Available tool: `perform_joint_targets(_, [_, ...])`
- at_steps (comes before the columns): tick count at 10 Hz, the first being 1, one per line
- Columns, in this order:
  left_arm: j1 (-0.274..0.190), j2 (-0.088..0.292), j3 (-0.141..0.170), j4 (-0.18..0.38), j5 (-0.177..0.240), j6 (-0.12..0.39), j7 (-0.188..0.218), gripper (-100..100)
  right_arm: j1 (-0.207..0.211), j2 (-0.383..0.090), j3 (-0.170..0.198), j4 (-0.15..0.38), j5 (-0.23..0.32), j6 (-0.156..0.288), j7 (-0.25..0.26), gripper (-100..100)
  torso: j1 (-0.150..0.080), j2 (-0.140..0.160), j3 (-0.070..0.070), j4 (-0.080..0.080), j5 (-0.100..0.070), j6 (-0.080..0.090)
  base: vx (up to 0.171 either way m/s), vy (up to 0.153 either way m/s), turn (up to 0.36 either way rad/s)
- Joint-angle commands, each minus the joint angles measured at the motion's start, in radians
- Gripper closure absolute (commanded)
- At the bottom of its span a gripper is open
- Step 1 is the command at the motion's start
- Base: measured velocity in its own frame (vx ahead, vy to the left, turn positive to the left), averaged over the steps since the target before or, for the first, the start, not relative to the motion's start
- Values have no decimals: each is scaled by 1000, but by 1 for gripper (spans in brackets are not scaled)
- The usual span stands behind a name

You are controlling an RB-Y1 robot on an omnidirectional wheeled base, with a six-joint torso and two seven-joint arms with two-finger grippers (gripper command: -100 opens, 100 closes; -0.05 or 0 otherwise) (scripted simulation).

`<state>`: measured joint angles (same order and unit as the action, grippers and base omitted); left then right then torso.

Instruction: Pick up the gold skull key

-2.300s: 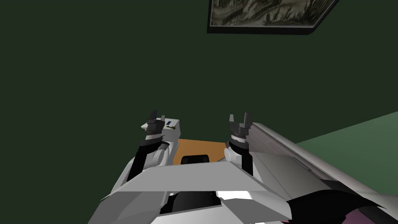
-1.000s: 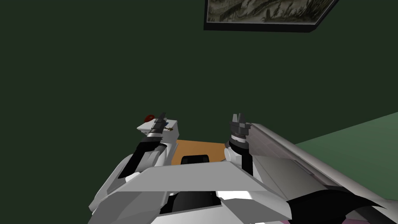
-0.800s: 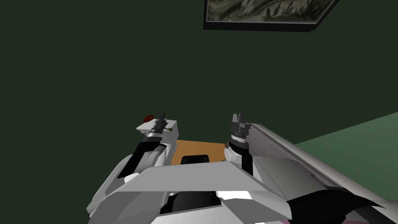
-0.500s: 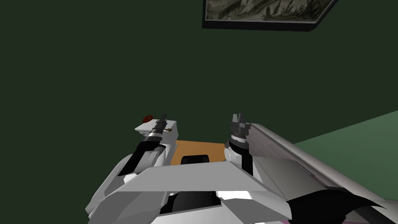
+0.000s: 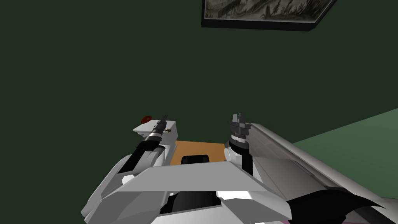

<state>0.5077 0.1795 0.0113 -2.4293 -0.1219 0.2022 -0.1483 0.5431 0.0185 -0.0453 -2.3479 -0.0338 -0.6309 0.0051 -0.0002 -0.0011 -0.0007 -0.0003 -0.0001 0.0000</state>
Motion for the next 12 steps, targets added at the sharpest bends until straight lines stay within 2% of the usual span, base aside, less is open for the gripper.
perform_joint_targets(1, [-3,-1,-1,4,-1,30,-2,-100,0,0,0,0,0,0,0,0,0,0,0,0,0,0,12,0,1])
perform_joint_targets(2, [-1,1,0,1,0,71,-9,-100,0,0,0,0,0,0,0,0,0,0,0,0,0,0,28,-3,-13])
perform_joint_targets(8, [3,5,1,-3,3,217,-20,-100,0,0,0,0,0,0,0,0,0,-1,-1,0,0,0,27,-2,-8])
perform_joint_targets(12, [8,7,2,-4,9,335,-28,-100,0,0,0,0,0,0,0,0,0,-2,-1,0,0,0,41,2,7])
